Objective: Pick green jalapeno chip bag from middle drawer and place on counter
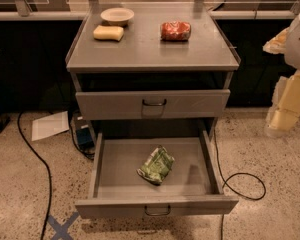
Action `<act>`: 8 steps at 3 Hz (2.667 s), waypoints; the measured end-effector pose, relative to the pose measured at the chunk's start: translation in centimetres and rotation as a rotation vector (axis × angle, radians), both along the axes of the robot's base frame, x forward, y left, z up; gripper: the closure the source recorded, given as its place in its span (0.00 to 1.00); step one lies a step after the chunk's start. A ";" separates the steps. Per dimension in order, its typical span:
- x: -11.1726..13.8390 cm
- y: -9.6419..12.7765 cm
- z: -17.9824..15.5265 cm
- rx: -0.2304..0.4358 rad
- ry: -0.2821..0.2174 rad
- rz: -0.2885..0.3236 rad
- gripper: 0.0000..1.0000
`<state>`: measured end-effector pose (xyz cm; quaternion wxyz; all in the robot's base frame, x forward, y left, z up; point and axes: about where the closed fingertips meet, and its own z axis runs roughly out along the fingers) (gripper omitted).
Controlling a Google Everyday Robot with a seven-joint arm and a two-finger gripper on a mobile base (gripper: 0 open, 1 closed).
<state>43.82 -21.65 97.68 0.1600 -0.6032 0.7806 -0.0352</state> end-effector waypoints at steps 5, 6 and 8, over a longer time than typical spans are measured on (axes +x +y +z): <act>5.4 6.8 -18.2 0.146 0.001 0.229 0.00; 5.4 6.8 -18.2 0.146 0.002 0.229 0.00; 7.9 10.2 -24.8 0.206 0.019 0.262 0.00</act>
Offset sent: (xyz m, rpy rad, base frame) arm 0.0149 0.0193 -0.0231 -0.0349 -0.0821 0.0621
